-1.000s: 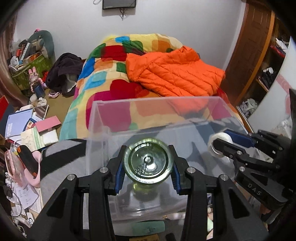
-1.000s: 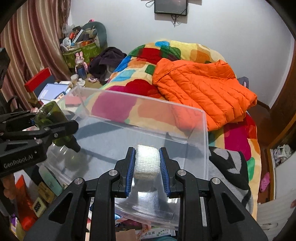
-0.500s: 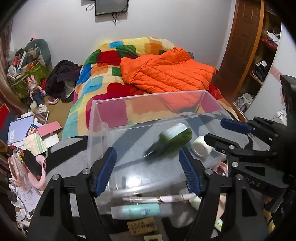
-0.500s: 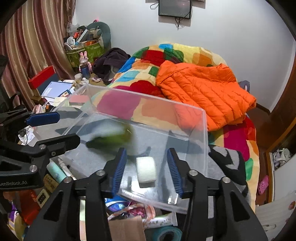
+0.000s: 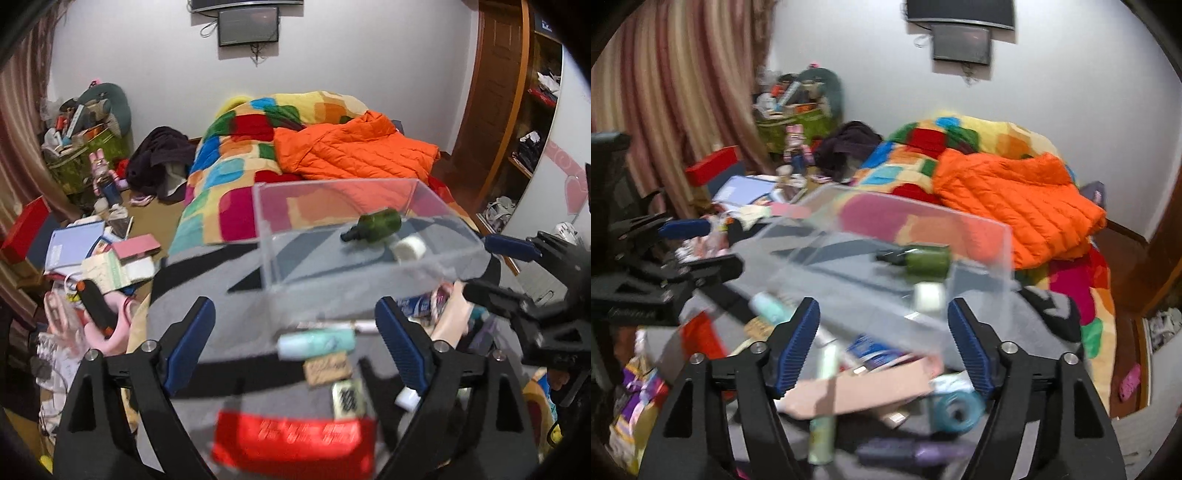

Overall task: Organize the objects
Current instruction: 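Grasp the red box with the right gripper, then grasp the domino-patterned tile with the left gripper while the right lifts the red box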

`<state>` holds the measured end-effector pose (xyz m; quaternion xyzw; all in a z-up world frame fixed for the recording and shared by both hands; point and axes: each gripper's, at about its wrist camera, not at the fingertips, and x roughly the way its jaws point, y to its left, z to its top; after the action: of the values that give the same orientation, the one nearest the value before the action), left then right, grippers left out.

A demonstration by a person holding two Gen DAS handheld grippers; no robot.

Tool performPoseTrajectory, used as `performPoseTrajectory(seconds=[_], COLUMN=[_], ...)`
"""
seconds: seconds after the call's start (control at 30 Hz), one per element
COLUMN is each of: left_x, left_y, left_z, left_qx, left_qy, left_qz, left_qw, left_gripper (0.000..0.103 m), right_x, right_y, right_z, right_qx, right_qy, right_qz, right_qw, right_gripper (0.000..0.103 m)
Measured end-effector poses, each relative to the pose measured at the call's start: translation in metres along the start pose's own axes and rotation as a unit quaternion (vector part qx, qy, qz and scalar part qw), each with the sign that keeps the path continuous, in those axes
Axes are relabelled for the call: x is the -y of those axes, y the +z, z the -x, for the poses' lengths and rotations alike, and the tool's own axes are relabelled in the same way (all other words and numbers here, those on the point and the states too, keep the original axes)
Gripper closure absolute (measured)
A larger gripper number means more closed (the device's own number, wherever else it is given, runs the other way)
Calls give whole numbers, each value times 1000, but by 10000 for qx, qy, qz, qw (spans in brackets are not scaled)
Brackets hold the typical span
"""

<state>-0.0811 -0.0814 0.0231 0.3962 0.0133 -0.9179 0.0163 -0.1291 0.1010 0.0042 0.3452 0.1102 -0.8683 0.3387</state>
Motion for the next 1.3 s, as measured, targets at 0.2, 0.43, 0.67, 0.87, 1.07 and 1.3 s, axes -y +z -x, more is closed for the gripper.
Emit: performPoseTrajectory(seconds=[0.2, 0.43, 0.67, 0.87, 1.07, 1.3], left_x=[-15, -40, -54, -59, -57, -53], left_y=[-34, -61, -69, -72, -73, -65], left_z=[20, 27, 30, 26, 23, 32], left_qx=[-66, -246, -304, -370, -369, -178], left_qy=[201, 199, 130, 67, 63, 47], left_qz=[-30, 228, 427, 534, 540, 525], left_qw=[9998, 9992, 9985, 9979, 9978, 9984], left_gripper=[12, 11, 11, 11, 11, 11], right_x=[-58, -101, -112, -118, -112, -90], right_y=[-28, -49, -48, -58, -53, -47], right_z=[-5, -36, -69, -76, -65, -25], right_qx=[-193, -645, -1000, -1168, -999, -532], right_qy=[717, 1267, 1465, 1504, 1615, 1274], right_qz=[516, 951, 1033, 1219, 1072, 773], right_qw=[9959, 9853, 9787, 9741, 9759, 9874], right_gripper=[29, 29, 28, 37, 49, 49])
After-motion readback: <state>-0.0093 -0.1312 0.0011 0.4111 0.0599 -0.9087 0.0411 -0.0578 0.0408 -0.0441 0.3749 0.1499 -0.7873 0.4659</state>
